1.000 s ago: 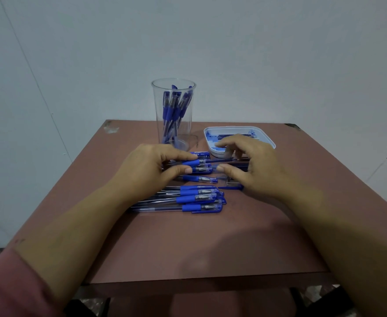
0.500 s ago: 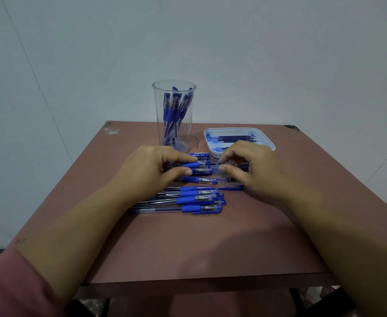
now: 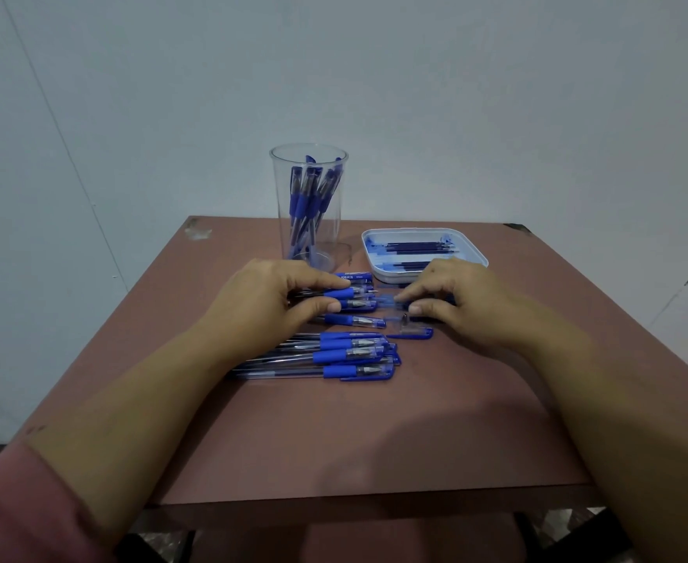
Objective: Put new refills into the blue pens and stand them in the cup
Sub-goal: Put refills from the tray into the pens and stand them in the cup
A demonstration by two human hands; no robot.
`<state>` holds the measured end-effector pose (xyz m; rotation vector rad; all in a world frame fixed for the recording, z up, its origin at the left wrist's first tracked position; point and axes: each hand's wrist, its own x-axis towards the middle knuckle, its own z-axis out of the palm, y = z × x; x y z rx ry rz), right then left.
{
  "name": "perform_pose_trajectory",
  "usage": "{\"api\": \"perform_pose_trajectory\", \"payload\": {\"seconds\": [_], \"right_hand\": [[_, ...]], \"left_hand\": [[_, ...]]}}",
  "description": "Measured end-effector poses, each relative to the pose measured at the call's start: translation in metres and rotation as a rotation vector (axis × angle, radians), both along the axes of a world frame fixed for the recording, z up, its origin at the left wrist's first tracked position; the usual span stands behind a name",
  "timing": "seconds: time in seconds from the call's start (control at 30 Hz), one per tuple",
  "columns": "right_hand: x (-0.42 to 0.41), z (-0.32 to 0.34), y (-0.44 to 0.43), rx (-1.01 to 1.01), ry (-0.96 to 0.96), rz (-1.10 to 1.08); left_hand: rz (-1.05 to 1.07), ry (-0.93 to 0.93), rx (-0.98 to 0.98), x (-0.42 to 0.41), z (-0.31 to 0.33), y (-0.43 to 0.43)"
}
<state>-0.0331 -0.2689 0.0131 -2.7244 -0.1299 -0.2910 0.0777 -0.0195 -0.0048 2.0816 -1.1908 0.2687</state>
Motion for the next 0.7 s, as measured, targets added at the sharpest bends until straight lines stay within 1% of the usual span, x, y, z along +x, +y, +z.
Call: {"api": "perform_pose_trajectory", "payload": {"seconds": [0.13,0.27,0.33,0.4,0.5,0.57,0.7], "right_hand": [[0.001,0.0,0.003,-0.031,0.057,0.018],[0.001,0.001,0.006,-0.03,0.072,0.029],[0.0,0.0,0.008,0.058,0.017,0.009],[-0.001,-0.001,0.011,0.211,-0.091,-0.011],[-0.003,-0.001,0.02,0.326,-0.246,0.008],[-0.002,-0.002,0.026,0.369,-0.292,0.029],[0.001,-0.006,0.033,0.346,-0.275,0.052]], "left_hand": [[-0.006,0.005,-0.005,0.0,0.0,0.0],[0.0,0.004,0.0,0.0,0.001,0.0],[0.003,0.008,0.003,0.0,0.001,0.0],[0.002,0.006,0.004,-0.001,0.001,0.0],[0.0,0.001,0.004,-0.001,0.001,0.0],[-0.006,0.003,0.004,-0.001,0.001,0.0],[-0.013,-0.005,0.003,0.0,0.0,-0.001]]}}
